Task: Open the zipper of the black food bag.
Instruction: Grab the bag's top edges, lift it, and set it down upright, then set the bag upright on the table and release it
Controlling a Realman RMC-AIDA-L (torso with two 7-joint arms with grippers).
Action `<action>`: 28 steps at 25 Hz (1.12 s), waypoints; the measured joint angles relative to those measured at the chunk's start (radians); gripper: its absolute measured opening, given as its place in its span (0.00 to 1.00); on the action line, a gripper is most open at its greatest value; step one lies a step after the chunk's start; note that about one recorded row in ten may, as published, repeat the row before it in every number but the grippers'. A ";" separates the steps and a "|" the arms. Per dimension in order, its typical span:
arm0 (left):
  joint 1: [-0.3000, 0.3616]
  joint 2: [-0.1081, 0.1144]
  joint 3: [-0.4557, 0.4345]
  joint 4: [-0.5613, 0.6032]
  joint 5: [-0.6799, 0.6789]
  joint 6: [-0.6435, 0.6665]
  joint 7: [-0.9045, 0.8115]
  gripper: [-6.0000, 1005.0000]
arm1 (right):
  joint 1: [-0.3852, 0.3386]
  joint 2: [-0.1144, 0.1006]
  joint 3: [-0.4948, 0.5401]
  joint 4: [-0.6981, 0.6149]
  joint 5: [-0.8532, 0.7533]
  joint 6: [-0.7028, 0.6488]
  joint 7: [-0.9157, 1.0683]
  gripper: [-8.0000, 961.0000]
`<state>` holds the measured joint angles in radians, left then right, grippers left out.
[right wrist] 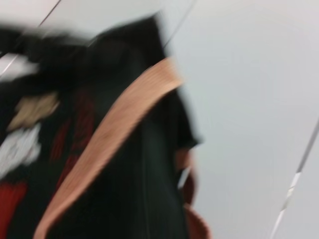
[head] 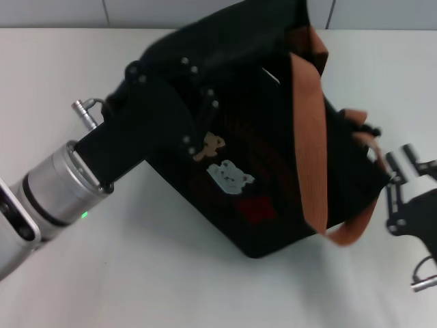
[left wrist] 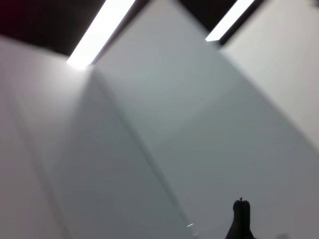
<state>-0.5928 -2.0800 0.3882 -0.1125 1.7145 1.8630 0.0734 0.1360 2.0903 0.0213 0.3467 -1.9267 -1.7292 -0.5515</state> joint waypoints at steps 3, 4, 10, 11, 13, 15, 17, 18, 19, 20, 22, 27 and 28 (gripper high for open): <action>0.055 0.000 -0.057 -0.068 0.000 -0.032 -0.044 0.09 | 0.001 -0.004 -0.002 -0.015 -0.001 -0.074 0.128 0.10; 0.099 0.000 -0.111 -0.091 -0.003 -0.069 -0.114 0.09 | 0.004 -0.005 -0.004 -0.026 -0.003 -0.101 0.182 0.11; 0.181 0.000 -0.188 -0.071 0.016 -0.171 -0.312 0.09 | 0.043 -0.007 -0.053 -0.182 -0.076 -0.239 0.570 0.36; 0.181 0.000 -0.188 -0.071 0.016 -0.171 -0.312 0.09 | 0.043 -0.007 -0.053 -0.182 -0.076 -0.239 0.570 0.40; 0.180 0.000 -0.181 -0.056 0.050 -0.205 -0.303 0.09 | 0.066 -0.007 -0.062 -0.249 -0.128 -0.265 0.690 0.47; 0.178 0.001 -0.180 -0.048 0.071 -0.257 -0.304 0.09 | 0.076 -0.007 -0.063 -0.271 -0.152 -0.273 0.734 0.54; 0.177 0.000 -0.192 -0.048 0.070 -0.308 -0.301 0.09 | 0.114 -0.008 -0.064 -0.343 -0.246 -0.299 0.860 0.62; 0.177 0.000 -0.192 -0.048 0.070 -0.308 -0.301 0.12 | 0.114 -0.008 -0.064 -0.343 -0.246 -0.299 0.860 0.66; 0.177 0.000 -0.194 -0.049 0.070 -0.309 -0.299 0.15 | 0.130 -0.008 -0.067 -0.370 -0.289 -0.307 0.899 0.71; 0.177 0.000 -0.193 -0.050 0.071 -0.304 -0.299 0.18 | 0.147 -0.008 -0.070 -0.395 -0.334 -0.313 0.928 0.71; 0.175 0.002 -0.190 -0.047 0.074 -0.288 -0.303 0.24 | 0.191 -0.009 -0.075 -0.434 -0.463 -0.318 0.977 0.71; 0.170 0.004 -0.188 -0.044 0.074 -0.270 -0.305 0.36 | 0.250 -0.009 -0.075 -0.453 -0.574 -0.255 1.048 0.71; 0.170 0.004 -0.188 -0.044 0.074 -0.270 -0.305 0.39 | 0.250 -0.009 -0.075 -0.453 -0.574 -0.255 1.048 0.71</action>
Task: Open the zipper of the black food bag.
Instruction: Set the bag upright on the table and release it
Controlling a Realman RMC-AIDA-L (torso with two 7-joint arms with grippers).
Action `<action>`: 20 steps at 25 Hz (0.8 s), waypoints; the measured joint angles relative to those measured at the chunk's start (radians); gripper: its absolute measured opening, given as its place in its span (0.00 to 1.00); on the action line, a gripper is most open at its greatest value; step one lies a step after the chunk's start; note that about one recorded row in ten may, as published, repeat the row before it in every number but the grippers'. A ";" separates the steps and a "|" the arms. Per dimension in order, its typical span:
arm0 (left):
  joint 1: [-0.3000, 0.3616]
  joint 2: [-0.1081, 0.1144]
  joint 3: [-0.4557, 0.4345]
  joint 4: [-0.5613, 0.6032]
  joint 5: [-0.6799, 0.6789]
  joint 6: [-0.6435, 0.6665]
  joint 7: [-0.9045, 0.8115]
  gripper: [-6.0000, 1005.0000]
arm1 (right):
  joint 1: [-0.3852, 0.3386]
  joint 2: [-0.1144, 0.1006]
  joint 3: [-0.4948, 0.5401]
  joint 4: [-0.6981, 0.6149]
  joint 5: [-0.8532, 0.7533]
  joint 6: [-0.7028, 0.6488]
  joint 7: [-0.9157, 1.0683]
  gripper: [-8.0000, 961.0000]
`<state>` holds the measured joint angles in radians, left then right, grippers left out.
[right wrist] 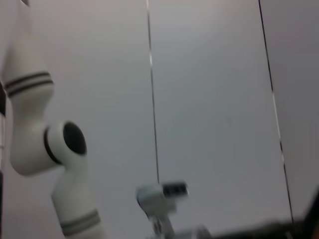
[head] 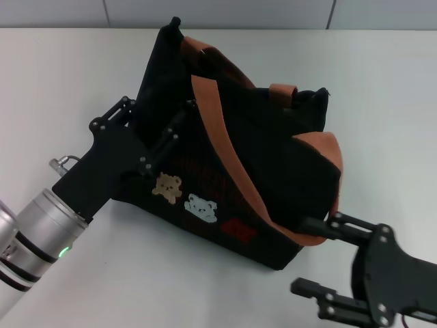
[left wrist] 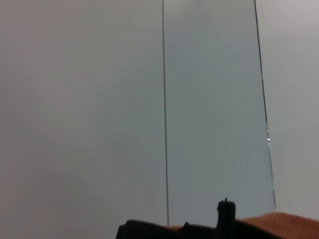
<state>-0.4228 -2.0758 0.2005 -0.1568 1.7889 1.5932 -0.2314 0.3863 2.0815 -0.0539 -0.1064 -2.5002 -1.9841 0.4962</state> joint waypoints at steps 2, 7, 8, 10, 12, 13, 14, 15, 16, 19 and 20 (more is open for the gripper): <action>0.000 0.001 0.006 0.005 0.000 0.015 0.001 0.44 | 0.026 0.000 0.000 -0.005 -0.004 0.064 0.051 0.71; -0.002 0.004 0.030 0.033 0.002 0.029 -0.014 0.61 | 0.099 0.002 0.010 0.004 0.002 0.240 0.140 0.71; -0.002 0.005 0.053 0.056 0.003 0.035 -0.031 0.65 | 0.111 0.002 0.015 0.007 0.006 0.266 0.146 0.71; 0.004 0.007 0.099 0.116 0.004 0.048 -0.079 0.71 | 0.128 0.003 0.024 0.017 0.025 0.310 0.151 0.71; 0.019 0.006 0.143 0.189 0.005 0.066 -0.155 0.75 | 0.140 0.004 0.031 0.027 0.068 0.344 0.152 0.71; 0.030 0.007 0.162 0.226 0.005 0.078 -0.188 0.78 | 0.144 0.004 0.033 0.030 0.093 0.357 0.152 0.71; 0.054 0.007 0.188 0.294 0.005 0.115 -0.246 0.80 | 0.148 0.004 0.035 0.031 0.138 0.375 0.152 0.71; 0.054 0.007 0.188 0.294 0.005 0.115 -0.246 0.82 | 0.148 0.004 0.035 0.031 0.138 0.375 0.152 0.71; 0.066 0.007 0.194 0.321 0.005 0.136 -0.262 0.84 | 0.150 0.004 0.035 0.032 0.158 0.384 0.152 0.71; 0.111 0.011 0.239 0.443 0.006 0.211 -0.350 0.84 | 0.153 0.002 0.036 0.025 0.187 0.394 0.150 0.71; 0.111 0.011 0.239 0.443 0.006 0.211 -0.350 0.84 | 0.153 0.002 0.036 0.025 0.187 0.394 0.150 0.71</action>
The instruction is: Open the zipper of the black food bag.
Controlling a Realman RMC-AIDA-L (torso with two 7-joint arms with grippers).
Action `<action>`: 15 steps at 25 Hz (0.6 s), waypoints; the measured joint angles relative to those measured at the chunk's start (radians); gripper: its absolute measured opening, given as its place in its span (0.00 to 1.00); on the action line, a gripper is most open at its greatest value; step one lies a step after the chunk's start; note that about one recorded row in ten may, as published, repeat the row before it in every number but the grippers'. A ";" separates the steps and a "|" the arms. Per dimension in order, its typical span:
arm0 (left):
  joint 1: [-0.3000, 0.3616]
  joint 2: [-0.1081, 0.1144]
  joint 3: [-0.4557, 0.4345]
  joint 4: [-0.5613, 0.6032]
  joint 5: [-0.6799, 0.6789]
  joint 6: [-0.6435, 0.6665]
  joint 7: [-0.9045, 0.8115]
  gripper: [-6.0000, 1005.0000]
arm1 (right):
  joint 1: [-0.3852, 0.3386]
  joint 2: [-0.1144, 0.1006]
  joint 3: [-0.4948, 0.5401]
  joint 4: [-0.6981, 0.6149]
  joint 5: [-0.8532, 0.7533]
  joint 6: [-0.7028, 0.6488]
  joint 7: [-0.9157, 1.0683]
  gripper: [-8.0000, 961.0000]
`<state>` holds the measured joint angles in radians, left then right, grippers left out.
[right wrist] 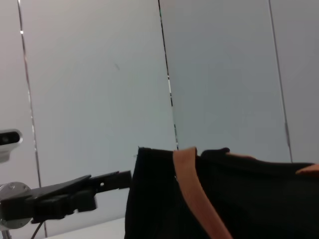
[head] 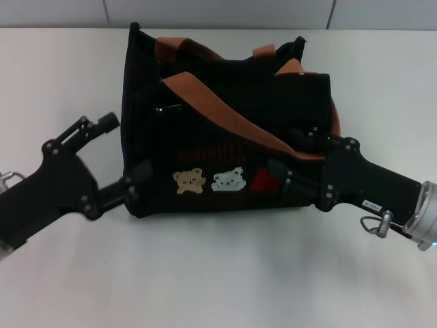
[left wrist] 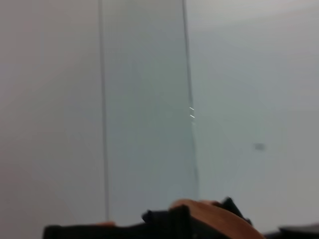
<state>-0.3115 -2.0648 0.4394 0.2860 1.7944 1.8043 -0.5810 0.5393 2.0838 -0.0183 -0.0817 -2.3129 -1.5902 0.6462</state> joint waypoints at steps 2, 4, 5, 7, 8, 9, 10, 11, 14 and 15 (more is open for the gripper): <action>0.024 0.003 0.050 0.073 0.000 0.026 -0.058 0.84 | -0.001 -0.002 -0.007 -0.013 -0.005 -0.034 0.000 0.71; 0.056 0.011 0.142 0.170 0.000 0.074 -0.139 0.84 | -0.014 -0.003 -0.051 -0.067 -0.027 -0.134 0.010 0.71; 0.056 0.011 0.142 0.170 0.000 0.074 -0.139 0.84 | -0.020 -0.004 -0.072 -0.088 -0.033 -0.165 0.018 0.71; 0.070 0.018 0.172 0.206 0.000 0.113 -0.185 0.84 | -0.027 -0.004 -0.103 -0.118 -0.037 -0.199 0.042 0.71; 0.074 0.023 0.185 0.217 0.000 0.132 -0.205 0.84 | -0.033 -0.004 -0.133 -0.143 -0.038 -0.223 0.066 0.71; 0.074 0.023 0.185 0.217 0.000 0.132 -0.205 0.84 | -0.043 -0.004 -0.191 -0.181 -0.039 -0.262 0.111 0.71; 0.075 0.029 0.207 0.226 0.000 0.159 -0.228 0.84 | -0.048 -0.004 -0.215 -0.195 -0.039 -0.278 0.124 0.71; 0.071 0.034 0.244 0.227 0.000 0.165 -0.243 0.84 | -0.048 -0.004 -0.215 -0.195 -0.039 -0.278 0.124 0.73; 0.071 0.034 0.244 0.227 0.000 0.165 -0.243 0.84 | -0.065 -0.004 -0.246 -0.212 -0.038 -0.300 0.129 0.78; 0.062 0.035 0.281 0.229 0.001 0.159 -0.256 0.84 | -0.065 -0.004 -0.246 -0.212 -0.038 -0.300 0.129 0.79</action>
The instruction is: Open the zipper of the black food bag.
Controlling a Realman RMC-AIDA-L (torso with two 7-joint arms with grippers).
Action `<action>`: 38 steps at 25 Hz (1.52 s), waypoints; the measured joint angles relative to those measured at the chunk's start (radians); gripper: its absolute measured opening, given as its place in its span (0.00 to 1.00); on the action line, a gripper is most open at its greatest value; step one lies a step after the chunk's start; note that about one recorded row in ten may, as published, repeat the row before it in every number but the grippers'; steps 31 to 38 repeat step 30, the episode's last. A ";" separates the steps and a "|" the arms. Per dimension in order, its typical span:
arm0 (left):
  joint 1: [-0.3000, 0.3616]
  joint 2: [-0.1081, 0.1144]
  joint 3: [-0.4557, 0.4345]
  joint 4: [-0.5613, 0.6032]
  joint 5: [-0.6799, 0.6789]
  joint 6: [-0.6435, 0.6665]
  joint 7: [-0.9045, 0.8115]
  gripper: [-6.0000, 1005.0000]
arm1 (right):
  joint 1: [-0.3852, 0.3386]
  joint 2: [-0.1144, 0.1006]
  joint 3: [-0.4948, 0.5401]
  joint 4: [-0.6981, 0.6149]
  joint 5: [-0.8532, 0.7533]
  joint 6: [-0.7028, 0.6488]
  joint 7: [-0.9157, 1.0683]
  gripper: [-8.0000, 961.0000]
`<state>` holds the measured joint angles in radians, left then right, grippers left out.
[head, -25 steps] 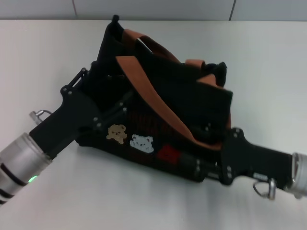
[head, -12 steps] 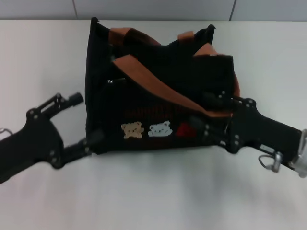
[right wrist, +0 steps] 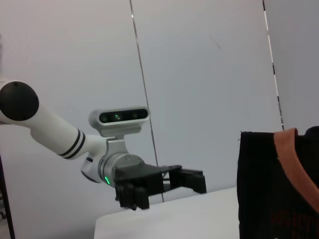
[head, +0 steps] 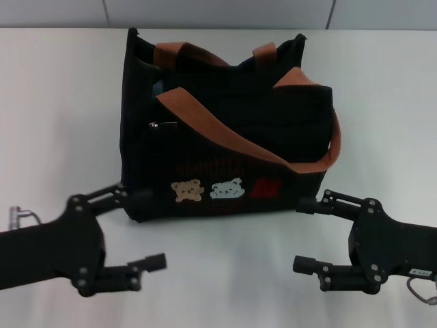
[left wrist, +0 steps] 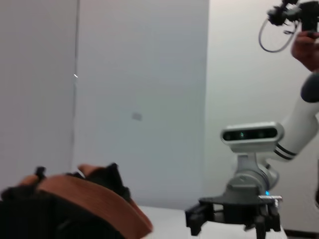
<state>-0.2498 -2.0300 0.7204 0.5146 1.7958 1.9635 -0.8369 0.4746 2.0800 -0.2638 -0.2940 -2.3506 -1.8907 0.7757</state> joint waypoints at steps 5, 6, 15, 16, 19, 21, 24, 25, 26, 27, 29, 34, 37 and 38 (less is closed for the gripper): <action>-0.043 -0.020 0.031 0.003 0.065 -0.035 -0.014 0.83 | -0.003 0.000 -0.002 -0.002 0.000 -0.002 0.002 0.86; -0.044 -0.021 0.031 0.003 0.065 -0.036 -0.013 0.83 | -0.003 0.000 -0.003 -0.002 0.001 -0.002 0.001 0.87; -0.045 -0.022 0.034 0.004 0.062 -0.032 -0.005 0.83 | -0.009 0.002 0.004 -0.003 0.008 0.001 -0.003 0.88; -0.045 -0.023 0.034 0.005 0.061 -0.032 -0.005 0.83 | -0.009 0.002 0.004 -0.003 0.008 0.001 -0.003 0.88; -0.045 -0.024 0.034 0.005 0.061 -0.033 -0.004 0.83 | -0.012 0.003 0.005 -0.002 0.010 0.004 -0.023 0.88; -0.045 -0.026 0.035 0.005 0.061 -0.036 0.004 0.83 | -0.013 0.003 0.006 -0.002 0.011 0.004 -0.030 0.88; -0.045 -0.028 0.035 0.005 0.060 -0.036 0.017 0.83 | -0.020 0.004 0.007 0.000 0.027 0.005 -0.043 0.88; -0.045 -0.028 0.035 0.005 0.060 -0.036 0.017 0.83 | -0.020 0.004 0.007 0.000 0.027 0.005 -0.043 0.88; -0.045 -0.028 0.035 0.005 0.060 -0.036 0.018 0.83 | -0.023 0.004 0.007 0.000 0.032 0.005 -0.046 0.88; -0.045 -0.028 0.035 0.005 0.059 -0.036 0.020 0.83 | -0.025 0.005 0.008 0.001 0.035 0.005 -0.050 0.88; -0.043 -0.029 0.036 0.005 0.057 -0.036 0.021 0.83 | -0.028 0.005 0.014 0.002 0.037 0.005 -0.056 0.88; -0.043 -0.029 0.036 0.005 0.057 -0.036 0.022 0.83 | -0.028 0.005 0.014 0.002 0.037 0.005 -0.056 0.88; -0.043 -0.029 0.036 0.005 0.057 -0.036 0.022 0.83 | -0.028 0.005 0.014 0.002 0.037 0.005 -0.056 0.88; -0.043 -0.029 0.036 0.005 0.057 -0.036 0.022 0.83 | -0.028 0.005 0.014 0.002 0.037 0.005 -0.056 0.88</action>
